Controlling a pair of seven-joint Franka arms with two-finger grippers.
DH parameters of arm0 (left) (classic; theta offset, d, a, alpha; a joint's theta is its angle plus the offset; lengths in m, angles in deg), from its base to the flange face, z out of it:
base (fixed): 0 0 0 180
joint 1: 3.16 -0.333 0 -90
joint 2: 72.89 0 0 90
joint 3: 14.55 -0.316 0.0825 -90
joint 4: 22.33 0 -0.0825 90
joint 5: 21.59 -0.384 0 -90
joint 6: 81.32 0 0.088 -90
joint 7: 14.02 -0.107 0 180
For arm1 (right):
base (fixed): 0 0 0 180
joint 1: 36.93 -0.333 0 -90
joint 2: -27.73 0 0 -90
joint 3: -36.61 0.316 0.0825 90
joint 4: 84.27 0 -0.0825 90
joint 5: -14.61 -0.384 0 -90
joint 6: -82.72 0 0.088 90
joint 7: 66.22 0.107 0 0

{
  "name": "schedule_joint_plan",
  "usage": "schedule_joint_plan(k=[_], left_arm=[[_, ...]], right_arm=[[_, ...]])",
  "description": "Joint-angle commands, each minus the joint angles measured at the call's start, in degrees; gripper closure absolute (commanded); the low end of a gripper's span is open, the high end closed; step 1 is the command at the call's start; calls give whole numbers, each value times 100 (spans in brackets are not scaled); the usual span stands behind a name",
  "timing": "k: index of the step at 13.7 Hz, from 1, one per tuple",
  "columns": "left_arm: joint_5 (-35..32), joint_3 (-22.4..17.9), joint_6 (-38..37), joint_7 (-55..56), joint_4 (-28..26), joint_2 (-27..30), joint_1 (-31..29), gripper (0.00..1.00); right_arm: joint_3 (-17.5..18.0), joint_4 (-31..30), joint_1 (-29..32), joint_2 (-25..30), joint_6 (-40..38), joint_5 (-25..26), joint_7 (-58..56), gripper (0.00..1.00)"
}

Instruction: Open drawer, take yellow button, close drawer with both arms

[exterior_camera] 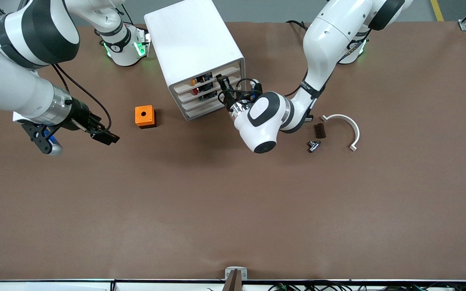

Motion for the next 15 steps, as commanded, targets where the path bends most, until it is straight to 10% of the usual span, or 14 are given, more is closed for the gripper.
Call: schedule_joint_plan(k=[1,11,13,15], left_arm=[[49,-29,-235,69,113,-78,-98,99],[14,-82,-456,-1292,482,-78,-1522,93],[22,-82,-456,-1513,482,-78,-1584,76],[14,-82,-456,-1628,473,-34,-1707,34]], right_arm=[[-27,27,-236,-67,178,-136,509,0],[-36,-17,-1080,-234,635,-136,2161,0],[-36,-26,-1466,-243,714,-92,2627,0],[-36,-69,-1792,-278,855,-57,3110,0]])
